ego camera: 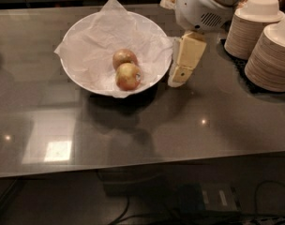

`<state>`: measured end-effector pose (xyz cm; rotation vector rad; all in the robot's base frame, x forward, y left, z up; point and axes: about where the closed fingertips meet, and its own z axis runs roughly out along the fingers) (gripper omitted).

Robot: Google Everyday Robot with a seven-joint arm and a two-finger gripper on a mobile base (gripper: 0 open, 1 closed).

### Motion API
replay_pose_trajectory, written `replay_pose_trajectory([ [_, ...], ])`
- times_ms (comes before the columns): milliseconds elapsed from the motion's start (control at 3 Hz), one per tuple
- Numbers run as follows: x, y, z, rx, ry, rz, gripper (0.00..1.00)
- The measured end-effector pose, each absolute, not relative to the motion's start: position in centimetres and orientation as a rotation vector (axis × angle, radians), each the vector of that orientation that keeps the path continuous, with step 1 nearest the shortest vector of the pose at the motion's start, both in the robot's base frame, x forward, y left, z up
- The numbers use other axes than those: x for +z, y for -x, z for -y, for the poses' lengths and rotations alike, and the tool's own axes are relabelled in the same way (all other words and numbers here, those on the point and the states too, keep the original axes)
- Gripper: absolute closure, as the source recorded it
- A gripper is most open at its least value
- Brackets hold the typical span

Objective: Pick apple from white bowl

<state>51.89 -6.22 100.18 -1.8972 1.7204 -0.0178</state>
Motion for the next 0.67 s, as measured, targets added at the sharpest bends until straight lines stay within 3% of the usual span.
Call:
replay_pose_trajectory([
  [333,98.7,-53.7,5.1,0.04,1.866,-1.703,0.0],
  [667,96.5,-55.9,3.1,0.12,1.892,-1.674,0.13],
])
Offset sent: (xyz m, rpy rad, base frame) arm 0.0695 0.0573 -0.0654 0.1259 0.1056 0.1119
